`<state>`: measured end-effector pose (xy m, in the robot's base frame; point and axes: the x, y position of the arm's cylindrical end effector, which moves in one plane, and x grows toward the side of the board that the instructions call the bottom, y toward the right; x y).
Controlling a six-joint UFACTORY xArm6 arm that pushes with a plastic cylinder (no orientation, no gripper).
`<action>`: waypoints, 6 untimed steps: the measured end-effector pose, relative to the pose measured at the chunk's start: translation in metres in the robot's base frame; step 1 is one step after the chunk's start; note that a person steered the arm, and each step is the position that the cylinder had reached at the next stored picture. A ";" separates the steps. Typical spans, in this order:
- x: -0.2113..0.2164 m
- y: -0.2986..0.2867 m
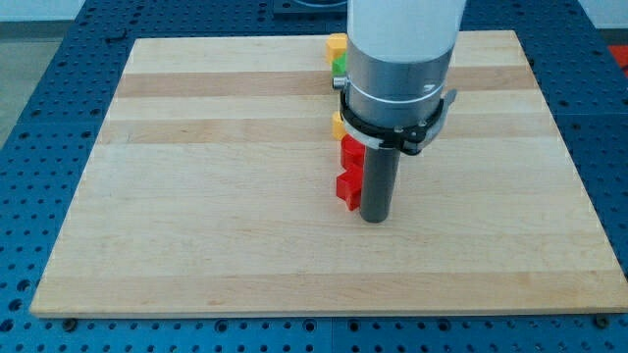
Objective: Move the blue cube slightly up
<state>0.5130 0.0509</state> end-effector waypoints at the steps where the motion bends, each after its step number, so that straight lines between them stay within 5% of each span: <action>1: -0.008 0.000; 6: -0.090 0.047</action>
